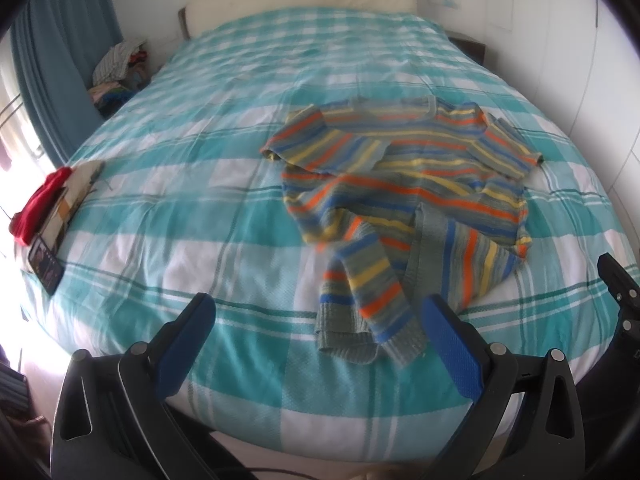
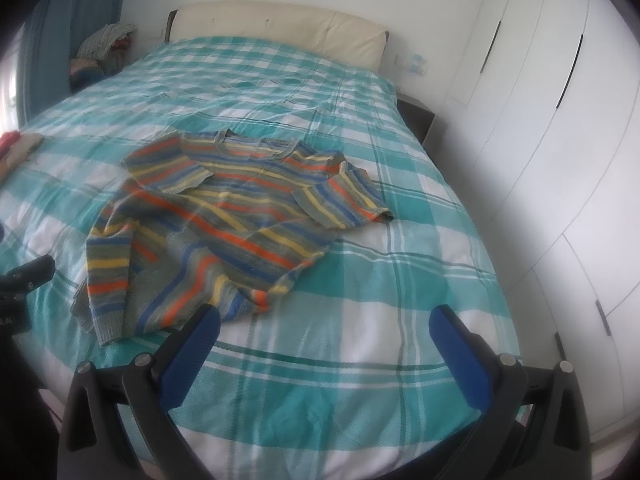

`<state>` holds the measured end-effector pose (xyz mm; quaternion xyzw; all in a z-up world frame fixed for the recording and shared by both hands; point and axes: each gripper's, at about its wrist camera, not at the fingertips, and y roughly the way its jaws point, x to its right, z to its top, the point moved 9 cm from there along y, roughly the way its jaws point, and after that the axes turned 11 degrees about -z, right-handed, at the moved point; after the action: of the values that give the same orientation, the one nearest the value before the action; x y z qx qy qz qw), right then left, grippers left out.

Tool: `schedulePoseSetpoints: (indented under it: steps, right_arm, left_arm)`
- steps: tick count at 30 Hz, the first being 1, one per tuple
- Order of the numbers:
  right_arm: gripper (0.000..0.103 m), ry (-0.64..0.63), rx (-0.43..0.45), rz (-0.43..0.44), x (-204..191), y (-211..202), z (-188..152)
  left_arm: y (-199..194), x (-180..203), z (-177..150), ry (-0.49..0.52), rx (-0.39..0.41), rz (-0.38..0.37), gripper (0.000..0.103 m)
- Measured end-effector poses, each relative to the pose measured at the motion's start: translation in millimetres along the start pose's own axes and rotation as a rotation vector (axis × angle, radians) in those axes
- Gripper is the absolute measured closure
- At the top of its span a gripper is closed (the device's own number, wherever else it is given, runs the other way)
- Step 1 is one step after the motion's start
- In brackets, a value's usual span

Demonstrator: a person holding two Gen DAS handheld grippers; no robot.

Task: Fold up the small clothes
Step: 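Approach the striped sweater on the bed with both grippers open, then grasp the sweater hem with the left gripper while the right gripper grasps the other hem corner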

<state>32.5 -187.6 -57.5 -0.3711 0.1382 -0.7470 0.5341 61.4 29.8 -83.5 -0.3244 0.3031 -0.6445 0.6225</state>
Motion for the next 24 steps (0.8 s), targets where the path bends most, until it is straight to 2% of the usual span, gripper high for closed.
schedulePoseSetpoints:
  steps: [3, 6, 10, 12, 14, 15, 16, 17, 18, 19, 20, 22, 24]
  right_arm:
    - [0.0, 0.005, 0.004, 0.02, -1, 0, 1]
    - [0.0, 0.025, 0.025, 0.157, -6, 6, 5]
    - [0.0, 0.01, 0.031, 0.317, -19, 36, 11]
    - [0.0, -0.039, -0.024, 0.431, -46, 55, 10]
    - [0.0, -0.092, -0.065, 0.534, -78, 74, 11]
    - [0.001, -0.122, -0.081, 0.556, -94, 84, 12]
    - [0.001, -0.164, -0.096, 0.566, -110, 93, 13]
    - [0.002, -0.208, -0.115, 0.584, -126, 103, 11]
    - [0.011, -0.246, -0.139, 0.608, -141, 111, 9]
    - [0.028, -0.274, -0.176, 0.633, -152, 120, 3]
    - [0.041, -0.292, -0.218, 0.653, -158, 128, -4]
    - [0.083, -0.288, -0.209, 0.664, -153, 126, -4]
    - [0.094, -0.276, -0.181, 0.701, -134, 111, -1]
  left_arm:
    - [5, 0, -2, 0.025, -0.012, -0.015, 0.0]
    - [17, -16, -6, 0.027, -0.044, -0.058, 0.0]
    - [43, -35, -22, -0.065, -0.128, -0.222, 0.001]
    - [59, -25, -26, -0.092, -0.158, -0.332, 0.001]
    - [80, -12, -28, -0.109, -0.197, -0.385, 0.002]
    - [89, -4, -27, -0.11, -0.214, -0.396, 0.002]
    - [98, 1, -27, -0.109, -0.222, -0.388, 0.008]
    - [106, 4, -25, -0.106, -0.225, -0.367, 0.029]
    - [113, 8, -25, -0.097, -0.238, -0.351, 0.044]
    - [119, 11, -26, -0.091, -0.256, -0.344, 0.072]
    - [122, 10, -25, -0.094, -0.258, -0.336, 0.088]
    - [118, 6, -23, -0.123, -0.254, -0.369, 0.095]
    - [98, -6, -22, -0.163, -0.241, -0.438, 0.097]
